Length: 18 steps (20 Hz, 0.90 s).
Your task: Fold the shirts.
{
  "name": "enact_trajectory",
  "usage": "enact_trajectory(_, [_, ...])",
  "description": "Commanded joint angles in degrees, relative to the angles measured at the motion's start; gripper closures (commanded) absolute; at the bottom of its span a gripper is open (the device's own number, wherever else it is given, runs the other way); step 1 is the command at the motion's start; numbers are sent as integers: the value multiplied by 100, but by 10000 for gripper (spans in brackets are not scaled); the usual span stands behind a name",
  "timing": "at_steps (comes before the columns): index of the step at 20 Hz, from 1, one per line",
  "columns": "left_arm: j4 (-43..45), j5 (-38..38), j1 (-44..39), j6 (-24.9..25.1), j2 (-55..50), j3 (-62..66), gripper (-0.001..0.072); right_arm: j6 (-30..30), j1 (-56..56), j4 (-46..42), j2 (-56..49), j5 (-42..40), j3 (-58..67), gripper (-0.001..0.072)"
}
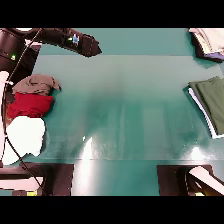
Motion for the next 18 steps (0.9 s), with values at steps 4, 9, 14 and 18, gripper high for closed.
enact_trajectory(4, [-9, 24, -2, 96, 0, 2, 673, 190, 1530, 1412, 28, 92, 179, 119])
enact_trajectory(9, [-9, 52, -2, 96, 0, 2, 673, 181, 3495, 1392, 26, -302, 400, 472])
enact_trajectory(14, [-9, 52, -2, 96, 0, 2, 673, 166, 4505, 1139, 26, -505, 400, 694])
enact_trajectory(18, [-9, 52, -2, 96, 0, 2, 674, 168, 4579, 1152, 26, -498, 400, 694])
